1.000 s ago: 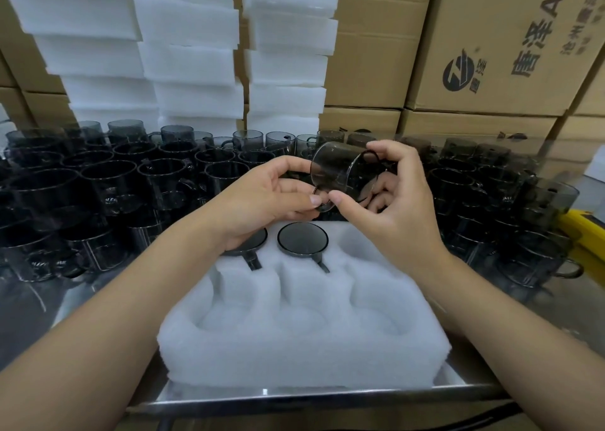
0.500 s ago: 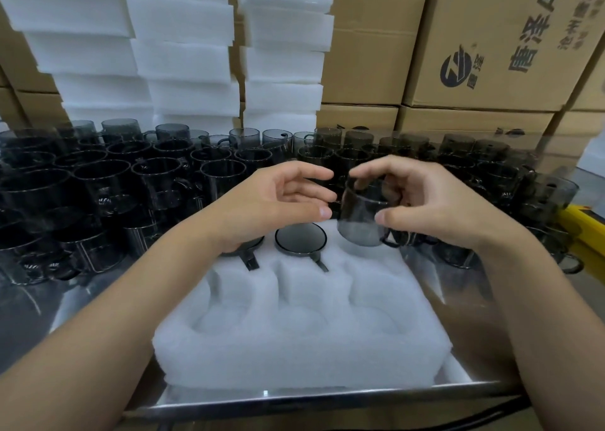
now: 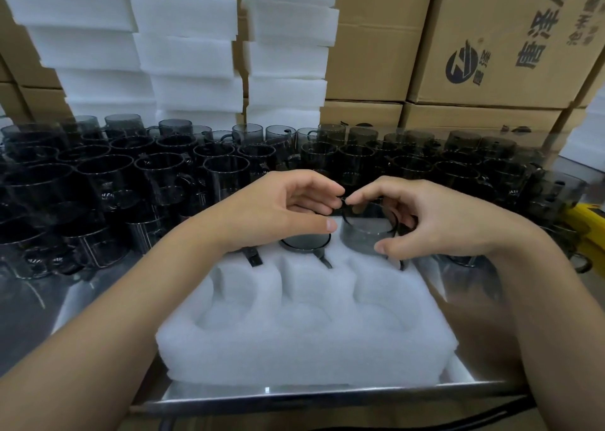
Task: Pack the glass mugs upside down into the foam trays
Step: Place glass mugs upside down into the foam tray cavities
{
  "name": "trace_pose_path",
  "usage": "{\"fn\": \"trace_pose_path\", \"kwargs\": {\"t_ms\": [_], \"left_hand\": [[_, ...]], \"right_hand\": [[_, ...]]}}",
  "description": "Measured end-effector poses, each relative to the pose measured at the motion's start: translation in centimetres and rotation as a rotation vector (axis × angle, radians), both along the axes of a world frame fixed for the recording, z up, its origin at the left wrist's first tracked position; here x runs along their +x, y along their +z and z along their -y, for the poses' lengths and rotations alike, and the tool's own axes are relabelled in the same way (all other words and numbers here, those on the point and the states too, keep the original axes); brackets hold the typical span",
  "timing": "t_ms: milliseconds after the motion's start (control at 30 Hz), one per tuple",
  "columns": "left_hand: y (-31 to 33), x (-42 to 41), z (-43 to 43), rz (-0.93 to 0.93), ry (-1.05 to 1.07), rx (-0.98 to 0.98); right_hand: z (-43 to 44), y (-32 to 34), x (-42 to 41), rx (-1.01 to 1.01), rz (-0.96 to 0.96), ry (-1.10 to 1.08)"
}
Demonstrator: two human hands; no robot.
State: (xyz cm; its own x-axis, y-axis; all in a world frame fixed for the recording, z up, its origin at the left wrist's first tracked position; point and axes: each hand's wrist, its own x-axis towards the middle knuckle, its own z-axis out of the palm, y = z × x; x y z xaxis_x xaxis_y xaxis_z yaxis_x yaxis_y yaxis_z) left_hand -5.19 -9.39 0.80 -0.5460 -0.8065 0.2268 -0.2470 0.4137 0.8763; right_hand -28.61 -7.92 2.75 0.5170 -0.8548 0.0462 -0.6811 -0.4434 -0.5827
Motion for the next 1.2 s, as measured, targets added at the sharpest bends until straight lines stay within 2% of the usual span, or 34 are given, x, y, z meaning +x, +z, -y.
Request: {"fn": "trace_pose_path", "kwargs": {"t_ms": [233, 433, 633, 733, 900, 1200], "left_hand": [[0.1, 0.0, -0.1, 0.004, -0.005, 0.002], [0.1, 0.1, -0.2, 0.0, 0.005, 0.006], [0.2, -0.1, -0.5, 0.009, 0.044, 0.005], [0.2, -0.1, -0.6, 0.014, 0.059, -0.003], [0.2, 0.0, -0.7, 0.033, 0.057, -0.013], [0.1, 0.2, -0.5, 0.056, 0.062, -0.029]], "right_hand": [[0.1, -0.1, 0.3, -0.079, -0.065, 0.022], [0.1, -1.1, 2.2, -0.158, 0.159, 0.041], [0.0, -1.2, 2.4, -0.321, 0.164, 0.007], [0.0, -0.8, 1.8, -0.309, 0.189, -0.032], [0.3, -0.6, 1.1, -0.153, 0.055, -0.031], [-0.1, 0.1, 1.3, -0.153, -0.084, 0.016]]}}
